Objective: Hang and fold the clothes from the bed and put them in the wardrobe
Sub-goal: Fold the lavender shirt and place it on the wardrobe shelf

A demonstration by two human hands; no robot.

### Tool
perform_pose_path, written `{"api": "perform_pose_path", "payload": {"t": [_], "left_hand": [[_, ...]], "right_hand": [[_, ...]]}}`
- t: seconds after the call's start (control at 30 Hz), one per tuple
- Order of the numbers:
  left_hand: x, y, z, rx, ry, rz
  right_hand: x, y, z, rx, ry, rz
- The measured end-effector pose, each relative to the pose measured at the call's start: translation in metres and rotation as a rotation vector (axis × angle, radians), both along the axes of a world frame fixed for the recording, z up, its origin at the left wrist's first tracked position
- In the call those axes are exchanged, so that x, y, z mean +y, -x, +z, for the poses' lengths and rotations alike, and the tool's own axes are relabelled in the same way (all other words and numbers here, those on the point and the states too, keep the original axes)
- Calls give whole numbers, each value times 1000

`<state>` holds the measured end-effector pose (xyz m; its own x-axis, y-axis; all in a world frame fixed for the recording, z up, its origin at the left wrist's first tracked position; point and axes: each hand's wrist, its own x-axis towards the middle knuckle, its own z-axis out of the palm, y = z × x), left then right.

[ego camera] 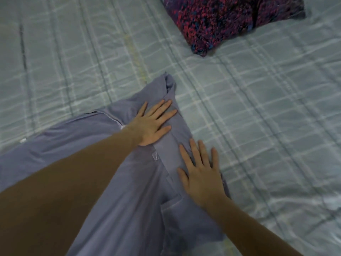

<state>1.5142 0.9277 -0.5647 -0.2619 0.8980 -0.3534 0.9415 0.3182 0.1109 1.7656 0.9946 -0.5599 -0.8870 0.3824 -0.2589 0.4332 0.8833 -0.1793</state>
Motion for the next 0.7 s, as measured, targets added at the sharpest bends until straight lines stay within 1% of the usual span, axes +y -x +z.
{"api": "perform_pose_path", "payload": {"t": [0.07, 0.13, 0.17, 0.23, 0.27, 0.3, 0.37, 0.4, 0.47, 0.53, 0.6, 0.63, 0.7], "left_hand": [[3, -2, 6, -12, 25, -9], [11, 1, 22, 47, -20, -41], [18, 4, 32, 82, -74, -84], [38, 11, 50, 129, -171, -249], [48, 13, 57, 147, -155, -344], [57, 15, 61, 163, -98, -419], [76, 23, 65, 201, 28, -513], [85, 26, 66, 203, 76, -533], [98, 32, 70, 146, 155, -517], [104, 33, 75, 111, 212, -498], [106, 30, 78, 154, 258, -523], [105, 29, 78, 178, 229, -554], [103, 27, 76, 224, 113, -591]], "right_hand": [[-1, 2, 0, 9, -13, -8], [-1, 2, 7, 34, 15, -22], [1, 3, 13, 43, 31, -35], [7, 8, 26, 45, 45, -92], [10, 9, 36, 19, 38, -129], [12, 9, 46, -29, 38, -166], [18, 6, 61, -156, 97, -251], [21, 3, 65, -220, 134, -293], [22, -3, 68, -314, 158, -325], [21, -10, 65, -275, 120, -334], [20, -13, 61, -208, 156, -365], [18, -15, 59, -181, 217, -393], [11, -21, 57, -119, 318, -426]]}}
